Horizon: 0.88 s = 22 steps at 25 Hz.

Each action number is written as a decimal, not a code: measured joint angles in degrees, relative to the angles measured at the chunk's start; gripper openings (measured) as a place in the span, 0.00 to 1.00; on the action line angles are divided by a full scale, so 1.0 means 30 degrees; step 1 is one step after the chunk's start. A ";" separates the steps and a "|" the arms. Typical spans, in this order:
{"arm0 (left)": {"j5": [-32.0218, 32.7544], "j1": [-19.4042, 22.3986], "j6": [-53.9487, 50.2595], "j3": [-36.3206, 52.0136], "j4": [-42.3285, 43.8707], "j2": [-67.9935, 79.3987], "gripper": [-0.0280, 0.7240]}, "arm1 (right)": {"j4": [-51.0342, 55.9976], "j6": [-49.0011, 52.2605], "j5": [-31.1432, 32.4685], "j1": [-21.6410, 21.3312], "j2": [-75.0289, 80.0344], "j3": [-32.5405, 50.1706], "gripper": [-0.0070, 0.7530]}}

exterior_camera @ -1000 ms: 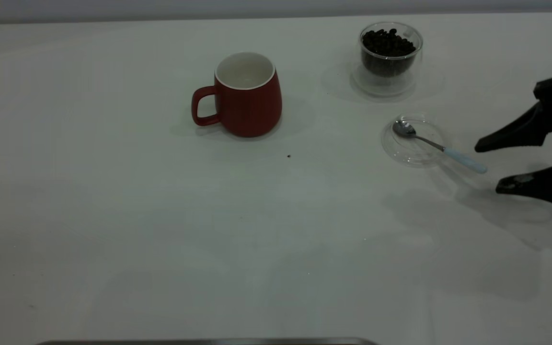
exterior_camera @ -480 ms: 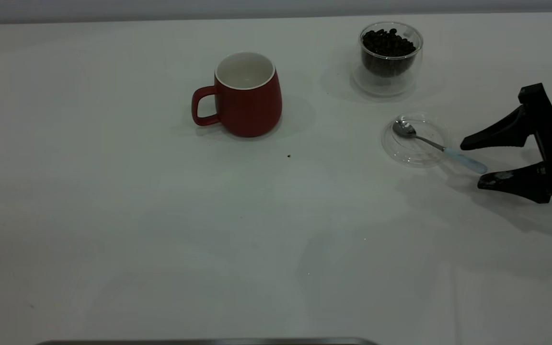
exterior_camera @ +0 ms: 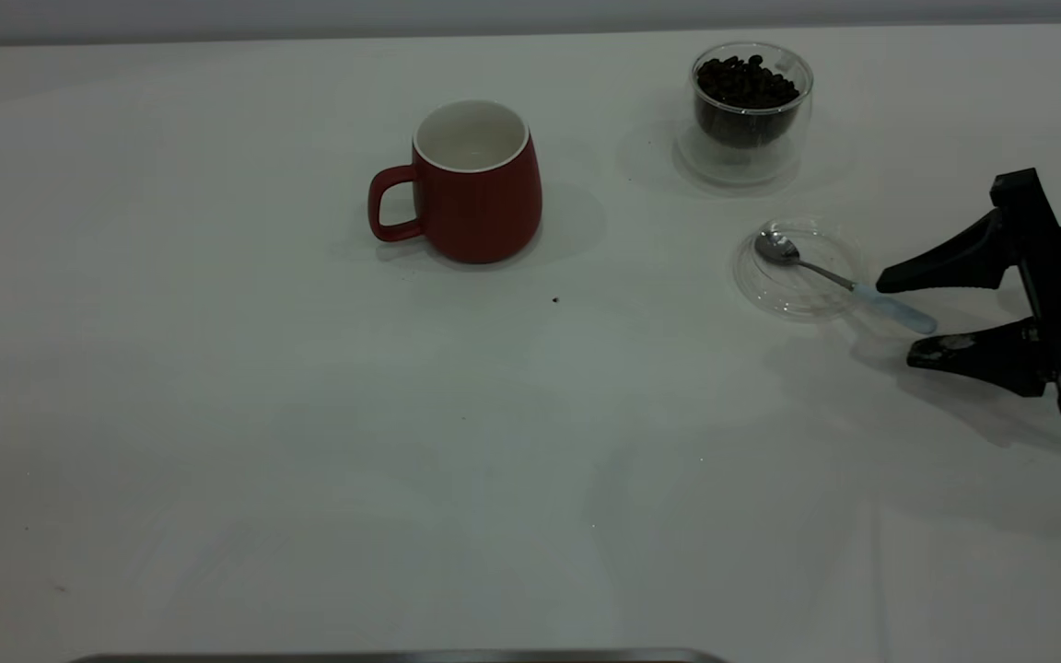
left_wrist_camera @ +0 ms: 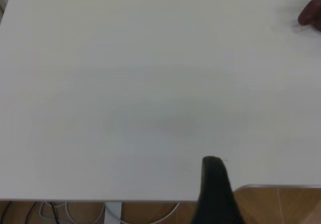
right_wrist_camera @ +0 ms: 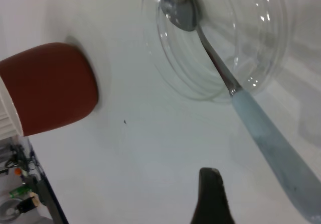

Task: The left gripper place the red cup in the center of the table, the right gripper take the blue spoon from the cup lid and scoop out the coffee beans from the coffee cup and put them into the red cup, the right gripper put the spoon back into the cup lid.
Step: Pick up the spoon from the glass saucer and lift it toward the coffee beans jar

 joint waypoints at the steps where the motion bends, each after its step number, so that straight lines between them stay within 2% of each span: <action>1: 0.0000 0.0000 0.0000 0.0000 0.0000 0.0000 0.82 | 0.0000 0.0000 0.0193 0.0000 0.0180 -0.0101 0.78; 9: 0.0000 0.0000 -0.0048 0.0000 0.0000 0.0000 0.82 | 0.0014 0.0222 0.0599 0.0000 0.0493 -0.0525 0.78; 12: 0.0000 0.0000 -0.0048 0.0000 0.0000 0.0000 0.82 | 0.0014 0.0227 0.0711 0.0000 0.0493 -0.0525 0.74; 22: 0.0000 0.0000 -0.0048 0.0000 0.0000 0.0000 0.82 | 0.0014 0.0284 0.0714 0.0385 0.0493 -0.0525 0.40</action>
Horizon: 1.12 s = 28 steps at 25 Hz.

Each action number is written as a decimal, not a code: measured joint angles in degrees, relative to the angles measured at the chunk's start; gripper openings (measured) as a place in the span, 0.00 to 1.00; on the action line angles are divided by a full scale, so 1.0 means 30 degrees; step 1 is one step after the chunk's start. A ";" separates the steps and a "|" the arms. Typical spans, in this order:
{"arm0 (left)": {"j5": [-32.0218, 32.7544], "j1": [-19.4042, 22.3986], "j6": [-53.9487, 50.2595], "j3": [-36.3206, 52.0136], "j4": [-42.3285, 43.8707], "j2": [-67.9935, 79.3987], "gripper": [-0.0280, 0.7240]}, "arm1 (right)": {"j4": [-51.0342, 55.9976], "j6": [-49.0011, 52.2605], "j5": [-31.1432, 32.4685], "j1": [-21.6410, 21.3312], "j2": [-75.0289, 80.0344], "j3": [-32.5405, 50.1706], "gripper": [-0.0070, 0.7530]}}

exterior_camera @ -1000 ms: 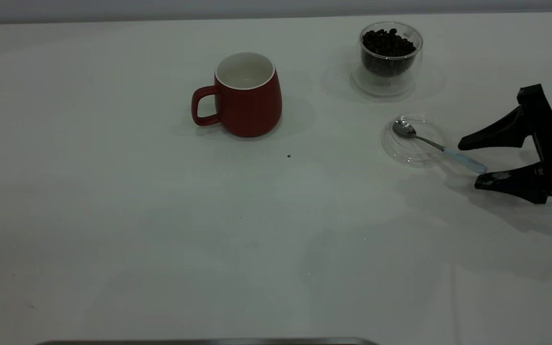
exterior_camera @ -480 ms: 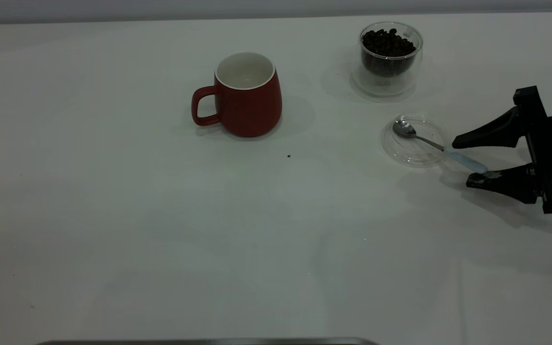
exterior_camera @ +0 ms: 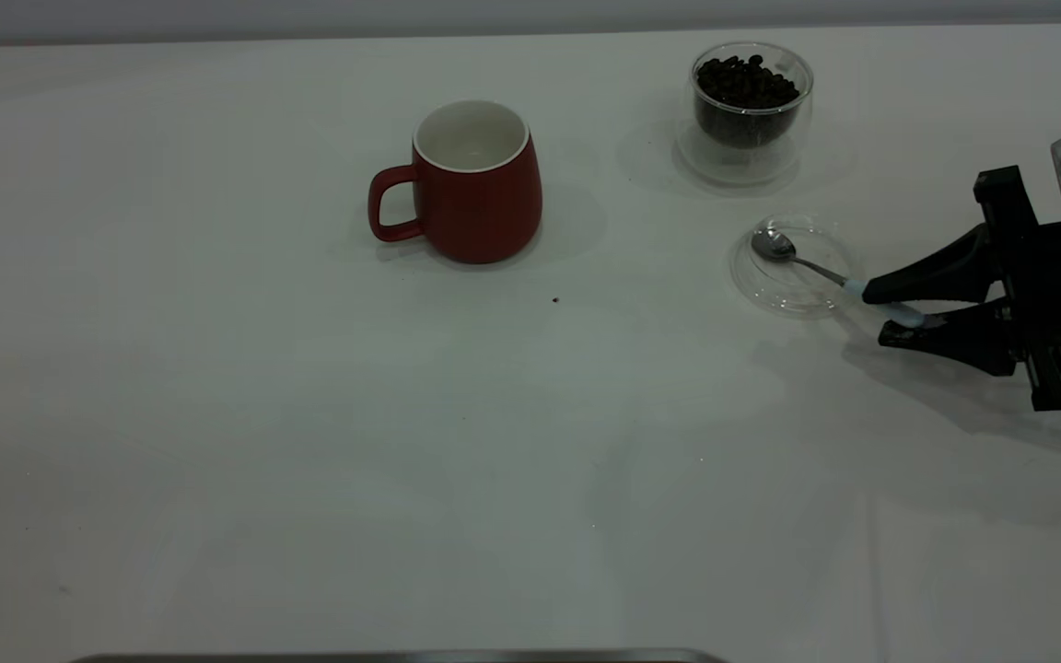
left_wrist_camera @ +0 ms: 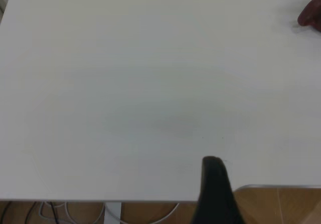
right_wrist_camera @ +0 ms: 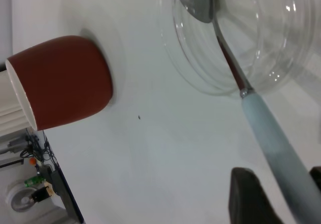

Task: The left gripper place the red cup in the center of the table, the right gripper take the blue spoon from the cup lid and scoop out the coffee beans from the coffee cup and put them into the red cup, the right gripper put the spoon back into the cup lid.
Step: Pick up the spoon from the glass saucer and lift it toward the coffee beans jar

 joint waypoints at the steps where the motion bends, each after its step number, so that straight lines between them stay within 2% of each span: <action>1: 0.0000 0.0000 0.0000 0.0000 0.0000 0.0000 0.82 | 0.0000 0.0021 0.0000 0.0000 0.0000 0.0000 0.38; 6: 0.0000 0.0000 0.0016 0.0000 0.0000 0.0000 0.82 | 0.0000 0.0035 0.0000 0.0000 0.0000 0.0000 0.26; 15: 0.0000 0.0000 0.0016 0.0000 0.0000 0.0000 0.82 | -0.0908 0.0035 0.0118 0.0000 -0.0770 0.0042 0.16; 28: 0.0000 0.0000 0.0016 0.0000 0.0000 0.0000 0.82 | -0.1833 -0.0439 -0.0749 -0.0018 -0.4356 0.2796 0.16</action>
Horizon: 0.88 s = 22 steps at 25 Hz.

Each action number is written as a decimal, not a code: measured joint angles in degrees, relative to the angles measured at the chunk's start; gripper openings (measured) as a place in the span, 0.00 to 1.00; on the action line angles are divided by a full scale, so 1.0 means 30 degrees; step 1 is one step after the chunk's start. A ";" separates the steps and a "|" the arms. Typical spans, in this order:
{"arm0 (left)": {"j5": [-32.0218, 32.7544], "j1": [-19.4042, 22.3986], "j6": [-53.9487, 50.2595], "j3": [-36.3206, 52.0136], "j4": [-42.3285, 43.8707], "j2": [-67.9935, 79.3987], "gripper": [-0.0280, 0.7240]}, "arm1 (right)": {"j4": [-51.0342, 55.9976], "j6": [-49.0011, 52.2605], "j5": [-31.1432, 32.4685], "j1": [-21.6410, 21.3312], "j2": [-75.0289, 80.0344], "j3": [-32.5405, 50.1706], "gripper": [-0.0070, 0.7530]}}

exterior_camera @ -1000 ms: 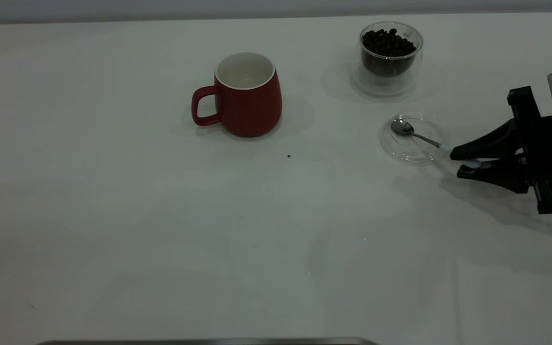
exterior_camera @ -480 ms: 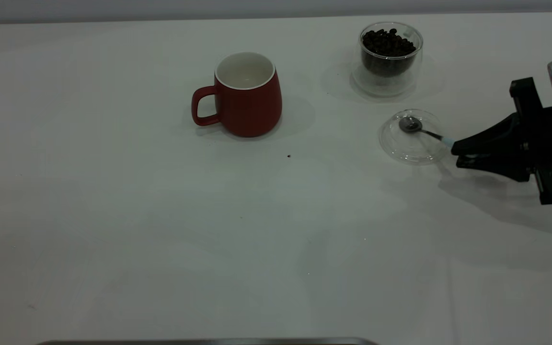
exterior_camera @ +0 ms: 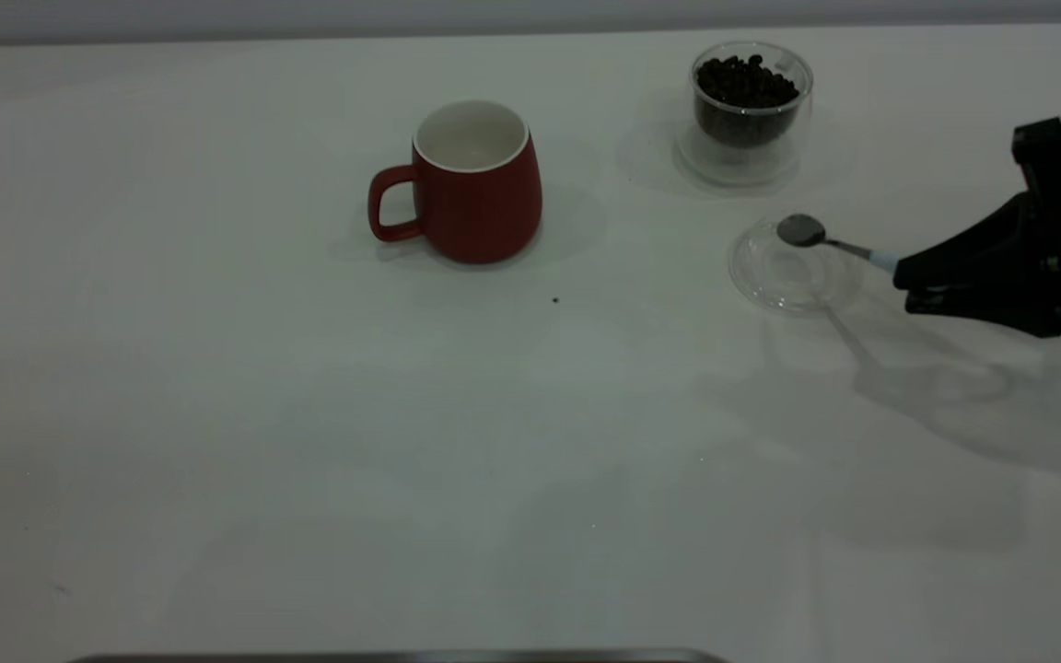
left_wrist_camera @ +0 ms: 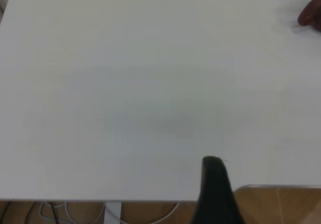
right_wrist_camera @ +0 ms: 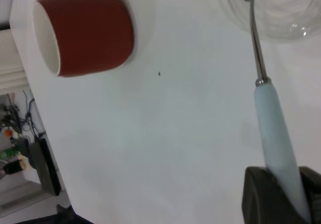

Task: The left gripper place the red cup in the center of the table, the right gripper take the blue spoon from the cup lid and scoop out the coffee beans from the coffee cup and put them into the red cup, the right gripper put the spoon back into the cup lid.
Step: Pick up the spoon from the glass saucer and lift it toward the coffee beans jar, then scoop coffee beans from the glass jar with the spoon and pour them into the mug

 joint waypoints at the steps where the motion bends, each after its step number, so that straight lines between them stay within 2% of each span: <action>1: 0.0000 0.0000 0.0000 0.0000 0.0000 0.0000 0.82 | -0.0016 -0.0126 -0.0024 0.0000 -0.0344 0.0253 0.16; 7: 0.0000 0.0000 0.0046 0.0000 0.0000 0.0000 0.82 | 0.0605 -0.0762 0.0995 0.0000 -0.2361 0.0715 0.16; 13: 0.0000 0.0000 0.0046 0.0000 0.0000 0.0000 0.82 | 0.0818 -0.0204 0.1608 0.0047 -0.2681 -0.1366 0.16; 18: 0.0000 0.0000 0.0033 0.0000 0.0000 0.0000 0.82 | -0.0570 0.1187 -0.0377 0.0641 -0.2681 -0.3683 0.16; 22: 0.0000 0.0000 0.0033 0.0000 0.0000 0.0000 0.82 | -0.2408 0.2908 -0.2830 0.1776 -0.2663 -0.5458 0.16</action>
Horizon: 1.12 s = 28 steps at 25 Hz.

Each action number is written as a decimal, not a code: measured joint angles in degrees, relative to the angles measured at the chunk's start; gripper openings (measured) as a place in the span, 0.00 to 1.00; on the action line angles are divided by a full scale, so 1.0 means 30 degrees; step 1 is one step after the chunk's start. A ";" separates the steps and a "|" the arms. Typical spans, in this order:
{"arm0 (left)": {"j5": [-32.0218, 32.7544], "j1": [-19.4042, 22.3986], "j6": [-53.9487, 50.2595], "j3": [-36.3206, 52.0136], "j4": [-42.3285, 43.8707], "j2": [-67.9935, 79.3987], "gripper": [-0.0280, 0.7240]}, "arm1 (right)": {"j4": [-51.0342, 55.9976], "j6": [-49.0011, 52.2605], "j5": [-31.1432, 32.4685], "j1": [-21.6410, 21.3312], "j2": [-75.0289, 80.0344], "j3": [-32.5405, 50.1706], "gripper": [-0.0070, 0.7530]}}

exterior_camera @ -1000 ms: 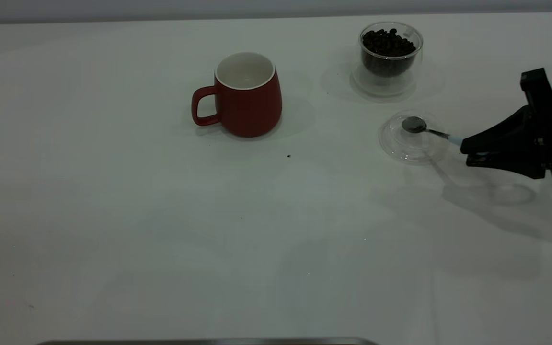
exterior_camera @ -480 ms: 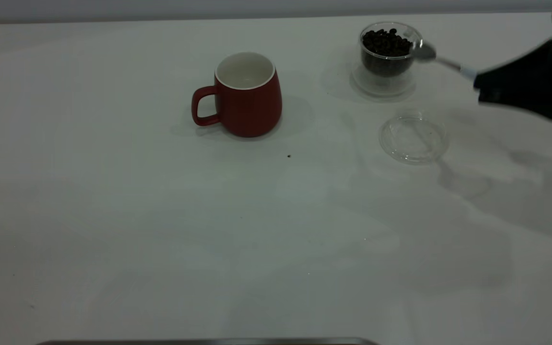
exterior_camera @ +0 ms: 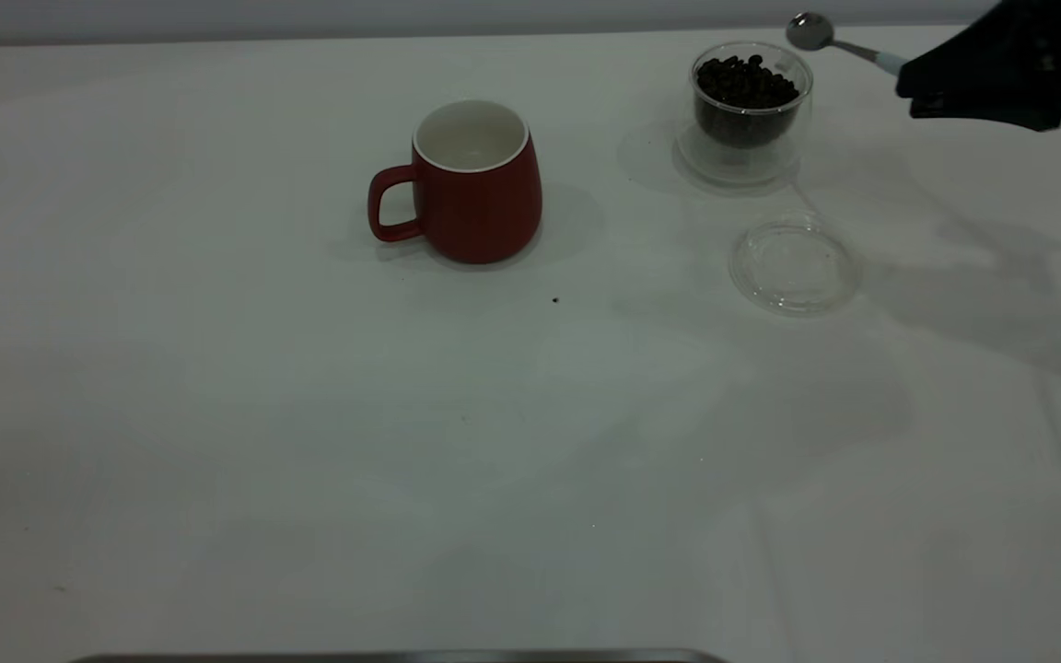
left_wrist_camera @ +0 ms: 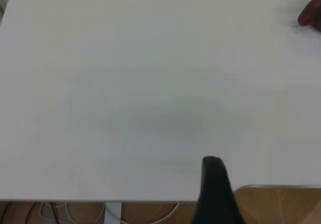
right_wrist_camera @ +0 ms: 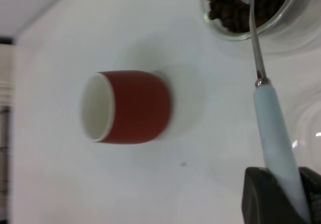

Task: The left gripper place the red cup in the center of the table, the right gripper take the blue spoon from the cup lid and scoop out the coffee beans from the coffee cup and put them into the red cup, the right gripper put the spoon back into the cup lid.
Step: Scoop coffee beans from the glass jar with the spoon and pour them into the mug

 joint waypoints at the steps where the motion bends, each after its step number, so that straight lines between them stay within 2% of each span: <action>1: 0.0000 0.0000 0.0000 0.0000 0.0000 0.0000 0.82 | -0.0579 0.0506 -0.0725 0.0336 0.0020 -0.0455 0.16; 13: 0.0000 0.0000 0.0000 0.0000 0.0000 0.0000 0.82 | -0.3780 0.2636 -0.4532 0.2469 0.0137 -0.2470 0.16; 28: 0.0000 0.0000 -0.0007 0.0000 0.0000 0.0000 0.82 | -0.4494 0.2682 -0.5926 0.3131 0.1726 -0.3668 0.16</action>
